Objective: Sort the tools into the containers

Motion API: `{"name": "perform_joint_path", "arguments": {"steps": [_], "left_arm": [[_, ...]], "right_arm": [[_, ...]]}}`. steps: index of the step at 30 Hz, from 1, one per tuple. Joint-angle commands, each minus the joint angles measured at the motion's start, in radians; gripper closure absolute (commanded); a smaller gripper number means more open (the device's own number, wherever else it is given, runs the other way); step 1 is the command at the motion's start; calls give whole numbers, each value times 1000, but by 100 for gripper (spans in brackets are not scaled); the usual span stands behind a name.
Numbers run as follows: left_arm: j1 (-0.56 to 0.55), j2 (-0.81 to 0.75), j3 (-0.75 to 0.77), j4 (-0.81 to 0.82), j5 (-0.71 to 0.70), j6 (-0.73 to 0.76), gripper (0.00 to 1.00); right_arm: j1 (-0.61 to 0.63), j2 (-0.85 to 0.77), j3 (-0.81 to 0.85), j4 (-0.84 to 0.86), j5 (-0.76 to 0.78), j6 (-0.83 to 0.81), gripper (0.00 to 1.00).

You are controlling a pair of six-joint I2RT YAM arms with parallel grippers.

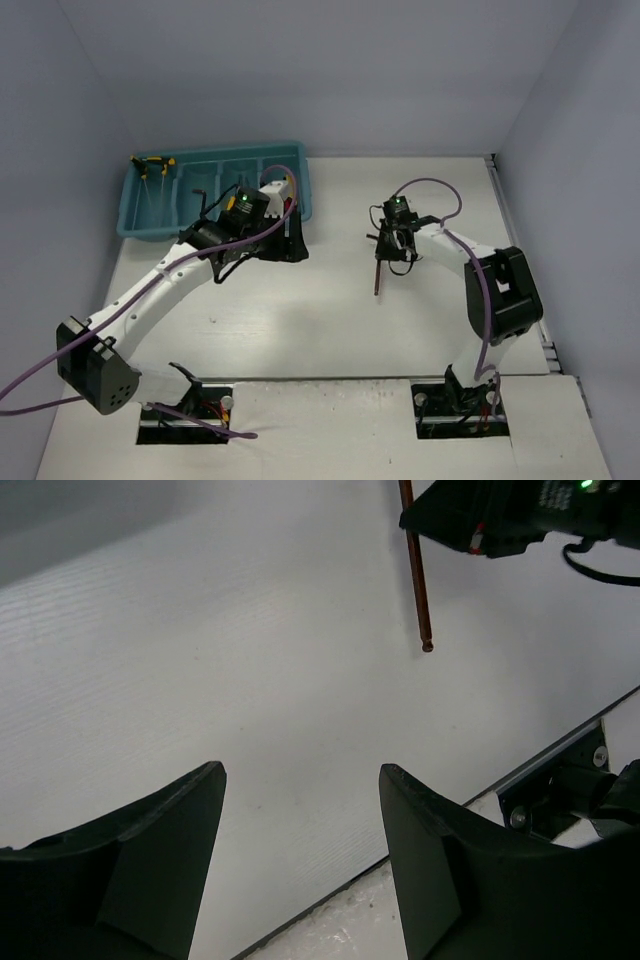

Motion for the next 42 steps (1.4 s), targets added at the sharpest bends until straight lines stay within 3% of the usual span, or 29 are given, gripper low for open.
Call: {"name": "perform_joint_path", "arguments": {"steps": [1,12,30,33,35,40,42], "left_arm": [[-13,5,-56,203,77,-100,40],[-130,141,55,299,68,-153,40],[-230,364,209,325,17,-138,41],[-239,382,225,326,1,-129,80],[-241,381,227,322,-9,-125,99],[-237,357,224,281,-52,-97,100],[-221,338,216,255,-70,-84,100]], "right_arm": [[3,-189,13,123,-122,45,100],[2,-379,-73,296,-231,194,100],[3,-484,-154,437,-360,334,100],[4,-491,-168,453,-377,344,100],[5,-492,-173,459,-381,348,100],[3,-483,-175,458,-393,341,100],[-4,-478,-174,459,-399,338,79]]}}
